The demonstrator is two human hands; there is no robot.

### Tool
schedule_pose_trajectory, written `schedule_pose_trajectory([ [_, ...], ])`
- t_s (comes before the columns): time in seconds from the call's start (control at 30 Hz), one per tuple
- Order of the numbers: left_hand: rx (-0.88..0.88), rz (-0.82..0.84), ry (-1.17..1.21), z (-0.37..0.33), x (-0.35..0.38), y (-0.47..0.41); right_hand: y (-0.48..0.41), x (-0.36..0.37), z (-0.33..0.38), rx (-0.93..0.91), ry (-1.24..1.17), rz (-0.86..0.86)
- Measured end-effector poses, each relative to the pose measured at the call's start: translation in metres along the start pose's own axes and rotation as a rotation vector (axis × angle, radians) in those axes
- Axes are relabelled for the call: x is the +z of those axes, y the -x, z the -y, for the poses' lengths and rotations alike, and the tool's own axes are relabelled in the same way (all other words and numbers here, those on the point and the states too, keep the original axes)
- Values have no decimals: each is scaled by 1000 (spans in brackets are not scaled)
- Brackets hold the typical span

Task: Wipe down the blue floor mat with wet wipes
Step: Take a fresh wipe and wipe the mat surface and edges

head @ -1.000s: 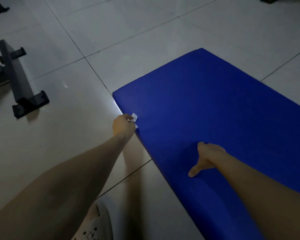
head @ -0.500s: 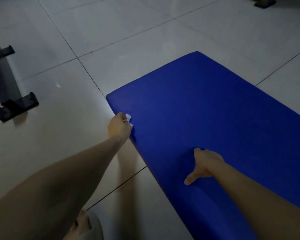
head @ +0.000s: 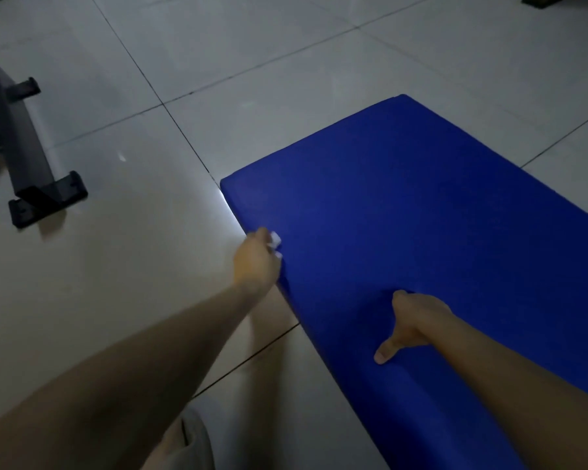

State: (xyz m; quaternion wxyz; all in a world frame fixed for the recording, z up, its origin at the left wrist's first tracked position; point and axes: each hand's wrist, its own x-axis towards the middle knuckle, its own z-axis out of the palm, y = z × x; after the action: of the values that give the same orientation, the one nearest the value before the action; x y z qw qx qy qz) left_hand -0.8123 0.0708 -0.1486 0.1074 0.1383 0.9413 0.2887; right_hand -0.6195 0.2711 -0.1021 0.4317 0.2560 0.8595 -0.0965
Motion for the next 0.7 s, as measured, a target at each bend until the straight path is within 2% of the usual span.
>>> schedule_pose_trajectory([
  [0.07,-136,-69,38,-1,-2,-21,0,2,-1,-9,5,-8],
  [0.17,-162,-45,106,-6,5,-8,-1,1,-3,-9,12,-2],
  [0.33,-38,101,229,-12,15,63,-3,-3,-2,-16,27,-4],
  [0.4,35,245,252,-15,19,96,-1,-3,0,-17,34,-10],
  [0.5,255,446,65,-15,17,116,1,-3,0,-15,11,-13],
  [0.53,304,445,22,-11,15,107,2,-2,-1,-13,-3,-12],
  [0.6,291,317,-7,-5,11,77,2,0,-3,-21,-7,-19],
  [0.7,6,85,56,-2,4,34,2,2,-4,-28,-7,-29],
])
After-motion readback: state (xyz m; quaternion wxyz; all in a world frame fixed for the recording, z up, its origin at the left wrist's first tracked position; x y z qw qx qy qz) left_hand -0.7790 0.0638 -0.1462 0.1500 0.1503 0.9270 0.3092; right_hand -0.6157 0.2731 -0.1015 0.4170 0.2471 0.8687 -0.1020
